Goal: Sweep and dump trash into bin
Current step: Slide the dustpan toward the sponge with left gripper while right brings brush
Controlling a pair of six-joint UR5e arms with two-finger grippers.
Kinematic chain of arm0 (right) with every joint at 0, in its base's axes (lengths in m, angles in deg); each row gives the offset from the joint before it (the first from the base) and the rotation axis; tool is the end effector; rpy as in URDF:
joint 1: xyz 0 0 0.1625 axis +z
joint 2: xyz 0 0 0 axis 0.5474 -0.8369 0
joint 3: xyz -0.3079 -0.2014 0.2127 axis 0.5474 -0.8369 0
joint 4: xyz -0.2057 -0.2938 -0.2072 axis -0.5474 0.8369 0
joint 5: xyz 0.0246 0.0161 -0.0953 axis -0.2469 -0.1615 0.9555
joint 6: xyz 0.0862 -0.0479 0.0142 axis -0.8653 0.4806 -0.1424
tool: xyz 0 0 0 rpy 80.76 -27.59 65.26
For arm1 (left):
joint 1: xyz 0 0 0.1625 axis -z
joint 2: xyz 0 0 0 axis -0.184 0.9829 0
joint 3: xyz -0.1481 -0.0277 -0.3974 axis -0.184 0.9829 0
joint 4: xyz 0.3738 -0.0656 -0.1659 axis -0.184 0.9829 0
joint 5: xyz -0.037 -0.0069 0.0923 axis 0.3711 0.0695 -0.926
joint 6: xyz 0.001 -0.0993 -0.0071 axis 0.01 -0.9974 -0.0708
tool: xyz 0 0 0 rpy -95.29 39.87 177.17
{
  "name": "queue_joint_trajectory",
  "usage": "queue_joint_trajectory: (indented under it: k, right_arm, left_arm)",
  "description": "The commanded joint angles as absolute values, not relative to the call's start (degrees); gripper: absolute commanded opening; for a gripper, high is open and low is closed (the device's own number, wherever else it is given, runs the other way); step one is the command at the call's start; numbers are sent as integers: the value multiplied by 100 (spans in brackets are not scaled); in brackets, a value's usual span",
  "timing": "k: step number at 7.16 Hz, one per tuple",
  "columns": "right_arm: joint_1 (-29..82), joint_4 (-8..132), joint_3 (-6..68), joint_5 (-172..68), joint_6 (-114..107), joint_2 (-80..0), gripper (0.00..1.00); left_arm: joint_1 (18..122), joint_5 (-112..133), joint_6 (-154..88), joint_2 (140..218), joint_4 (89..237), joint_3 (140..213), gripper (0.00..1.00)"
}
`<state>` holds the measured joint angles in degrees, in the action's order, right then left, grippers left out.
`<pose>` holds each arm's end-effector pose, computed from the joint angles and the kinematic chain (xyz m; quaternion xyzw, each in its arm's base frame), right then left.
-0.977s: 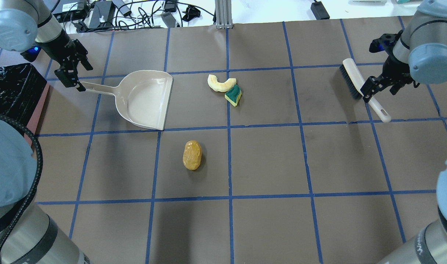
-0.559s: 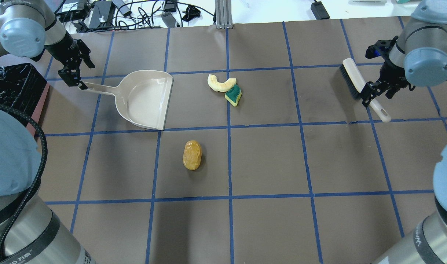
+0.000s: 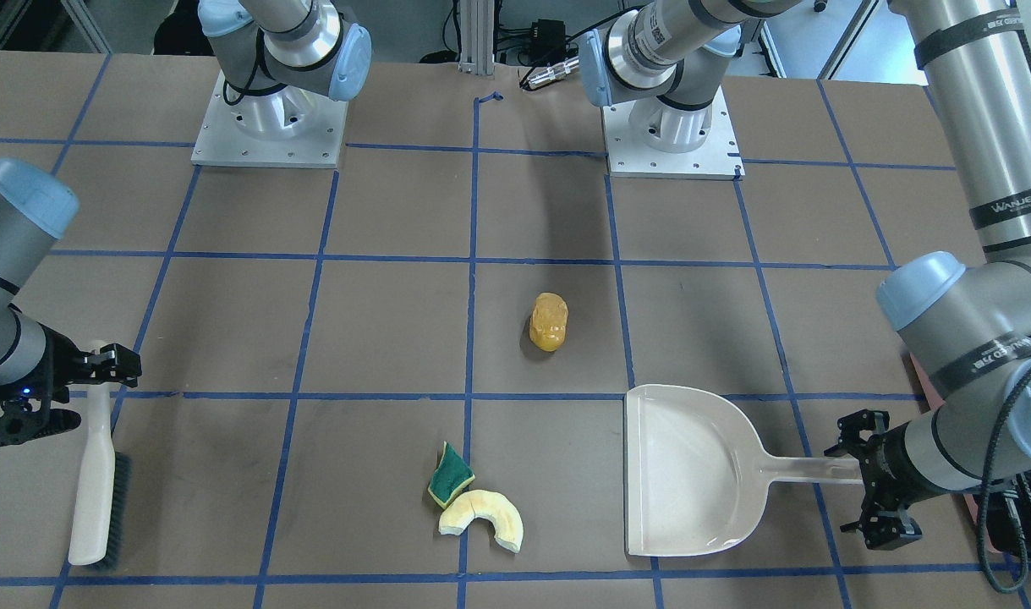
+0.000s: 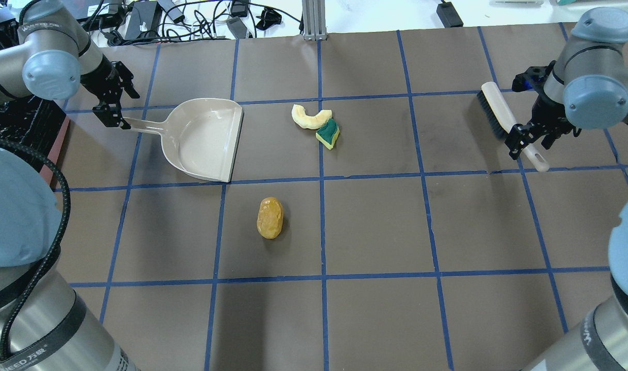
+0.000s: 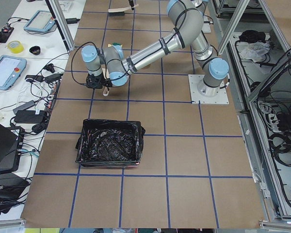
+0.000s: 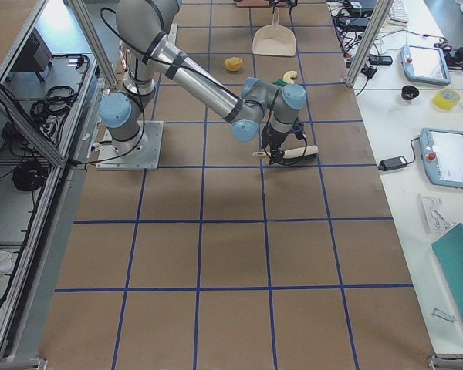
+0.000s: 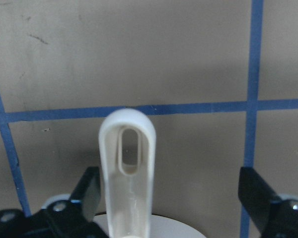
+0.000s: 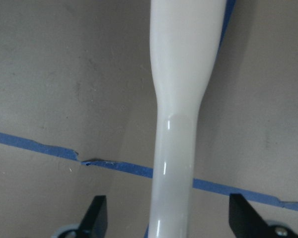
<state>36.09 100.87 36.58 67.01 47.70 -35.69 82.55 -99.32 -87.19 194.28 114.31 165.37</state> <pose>-0.0940 -0.5963 0.2268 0.1265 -0.9887 -0.0791 0.0159 0.0868 -0.7047 0.2442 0.6888 -0.7246 -0.0195 0.0051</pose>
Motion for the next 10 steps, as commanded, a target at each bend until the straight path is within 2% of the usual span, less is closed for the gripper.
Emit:
queue_joint_trajectory:
  k: [1,2,3,4,5,6,7,10]
  right_arm:
    - [3607,10110,3687,6695,4608,-3589,81]
    - [3607,10110,3678,6694,4555,-3580,79]
    - [3607,10110,3678,6694,4529,-3580,77]
    - [3607,10110,3678,6694,4433,-3580,71]
    - [3607,10110,3687,6694,4406,-3563,65]
    - [3616,10110,3678,6694,4397,-3571,57]
    - [3616,10110,3678,6686,4275,-3580,44]
    - [3616,10119,3634,6686,4212,-3607,37]
  left_arm:
    - [8250,-9949,-8715,19291,11567,16791,100]
    - [8250,-9958,-8715,19247,11681,16817,100]
    - [8232,-9958,-8689,19238,11708,16852,95]
    - [8128,-9967,-8506,19238,11673,16861,55]
    - [8083,-9923,-8235,19290,11664,16870,30]
    - [8039,-9871,-8188,19308,11603,16835,0]
    - [7986,-9522,-8092,19265,11603,16809,0]
    - [8056,-9292,-8485,19194,11437,16774,0]
